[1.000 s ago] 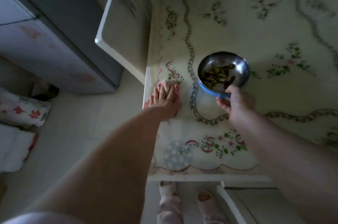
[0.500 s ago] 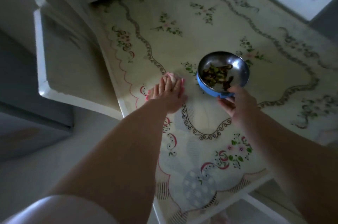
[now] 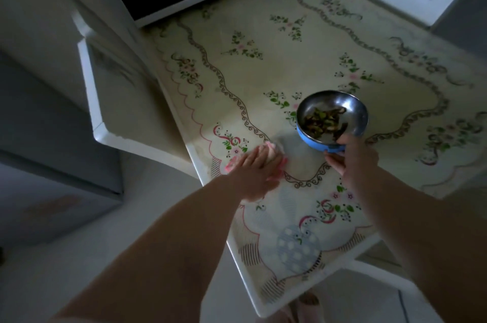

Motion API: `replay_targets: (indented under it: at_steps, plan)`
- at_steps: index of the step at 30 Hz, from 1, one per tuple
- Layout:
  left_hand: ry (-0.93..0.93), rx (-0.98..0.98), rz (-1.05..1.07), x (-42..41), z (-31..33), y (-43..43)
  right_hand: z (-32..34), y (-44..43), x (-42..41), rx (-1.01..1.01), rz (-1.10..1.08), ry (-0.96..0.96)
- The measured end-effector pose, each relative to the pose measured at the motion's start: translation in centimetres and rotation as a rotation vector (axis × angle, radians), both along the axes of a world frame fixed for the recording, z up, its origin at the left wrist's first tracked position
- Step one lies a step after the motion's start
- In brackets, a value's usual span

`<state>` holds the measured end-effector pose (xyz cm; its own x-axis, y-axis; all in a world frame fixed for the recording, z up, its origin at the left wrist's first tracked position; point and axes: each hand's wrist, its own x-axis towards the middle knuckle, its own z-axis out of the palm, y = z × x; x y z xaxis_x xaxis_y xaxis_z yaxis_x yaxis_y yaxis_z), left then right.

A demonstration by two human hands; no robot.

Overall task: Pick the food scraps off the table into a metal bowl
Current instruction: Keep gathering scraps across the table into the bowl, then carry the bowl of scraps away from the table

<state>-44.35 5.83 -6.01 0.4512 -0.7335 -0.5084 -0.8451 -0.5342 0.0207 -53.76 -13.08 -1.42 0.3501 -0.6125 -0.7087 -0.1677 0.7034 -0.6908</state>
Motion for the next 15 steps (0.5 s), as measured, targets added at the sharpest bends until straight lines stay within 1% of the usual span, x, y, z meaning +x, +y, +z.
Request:
replay_targets:
  at_steps: [2, 4, 6, 8, 12, 15]
  plan:
    - [-0.005, -0.006, 0.176, 0.1, 0.1, 0.7, 0.3, 0.0, -0.7, 0.034, 0.058, -0.018]
    - [0.054, -0.042, 0.381, -0.3, 0.4, 0.4, 0.5, -0.1, -1.4, 0.072, 0.123, -0.023]
    - [0.103, -0.066, 0.514, -1.5, 0.7, -0.4, 0.5, -0.1, -2.4, 0.081, 0.173, -0.011]
    - [0.106, -0.070, 0.517, -3.5, 0.6, -1.4, 0.4, 0.0, -3.3, 0.062, 0.204, -0.020]
    - [0.102, -0.044, 0.353, -7.3, -0.3, -1.1, 0.5, 0.9, -4.2, 0.058, 0.247, -0.046]
    - [0.176, -0.046, 0.338, -9.7, 0.0, -0.9, 1.1, 1.6, -4.5, 0.008, 0.281, -0.021]
